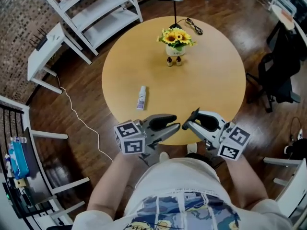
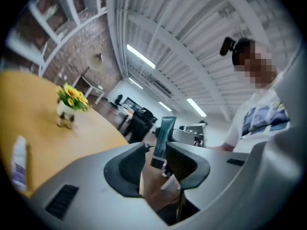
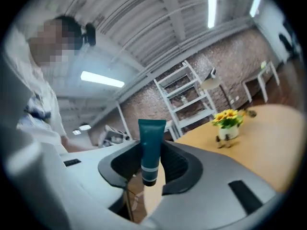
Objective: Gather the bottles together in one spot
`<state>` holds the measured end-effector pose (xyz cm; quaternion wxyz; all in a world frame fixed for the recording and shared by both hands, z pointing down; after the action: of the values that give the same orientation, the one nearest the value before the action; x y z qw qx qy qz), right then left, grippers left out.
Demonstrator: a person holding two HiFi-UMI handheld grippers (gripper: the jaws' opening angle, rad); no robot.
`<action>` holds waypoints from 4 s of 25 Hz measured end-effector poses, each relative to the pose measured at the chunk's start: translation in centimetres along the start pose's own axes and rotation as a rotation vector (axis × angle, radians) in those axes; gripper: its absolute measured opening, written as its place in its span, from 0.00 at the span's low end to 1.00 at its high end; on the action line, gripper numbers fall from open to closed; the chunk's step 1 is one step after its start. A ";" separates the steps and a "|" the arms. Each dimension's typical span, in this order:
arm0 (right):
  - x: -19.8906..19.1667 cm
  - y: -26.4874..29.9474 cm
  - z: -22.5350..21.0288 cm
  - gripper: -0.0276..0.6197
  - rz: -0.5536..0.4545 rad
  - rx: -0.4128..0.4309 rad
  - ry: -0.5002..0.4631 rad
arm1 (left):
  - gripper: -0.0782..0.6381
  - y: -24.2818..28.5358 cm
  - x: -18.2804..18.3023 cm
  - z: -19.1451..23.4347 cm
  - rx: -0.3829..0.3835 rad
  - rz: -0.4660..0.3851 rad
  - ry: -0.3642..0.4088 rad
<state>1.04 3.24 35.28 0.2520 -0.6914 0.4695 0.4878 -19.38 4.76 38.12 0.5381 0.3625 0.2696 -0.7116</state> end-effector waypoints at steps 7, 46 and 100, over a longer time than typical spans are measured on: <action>-2.4 2.2 3.5 0.26 0.244 -0.479 -0.502 | 0.27 0.7 3.8 -3.3 0.193 0.314 0.376; -2.6 -15.0 -26.6 0.39 0.392 -0.486 -0.192 | 0.16 25.4 11.7 33.7 0.923 0.552 0.192; -7.7 -10.3 1.7 0.39 0.305 -0.512 -0.298 | 0.26 -4.5 -8.0 -7.5 0.893 0.123 0.149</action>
<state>8.88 12.18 40.45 0.0598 -0.5751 0.3879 0.7178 -20.75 16.37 40.08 0.3495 0.6247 -0.0479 -0.6967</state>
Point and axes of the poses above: the fingertips, and each gripper's own axes: y forward along the fingers, z to its left, x out of its top, the point moved 9 cm from there along -y, backward along the fingers, and after that the axes turned 5 degrees about -x, right-handed, at the moved point
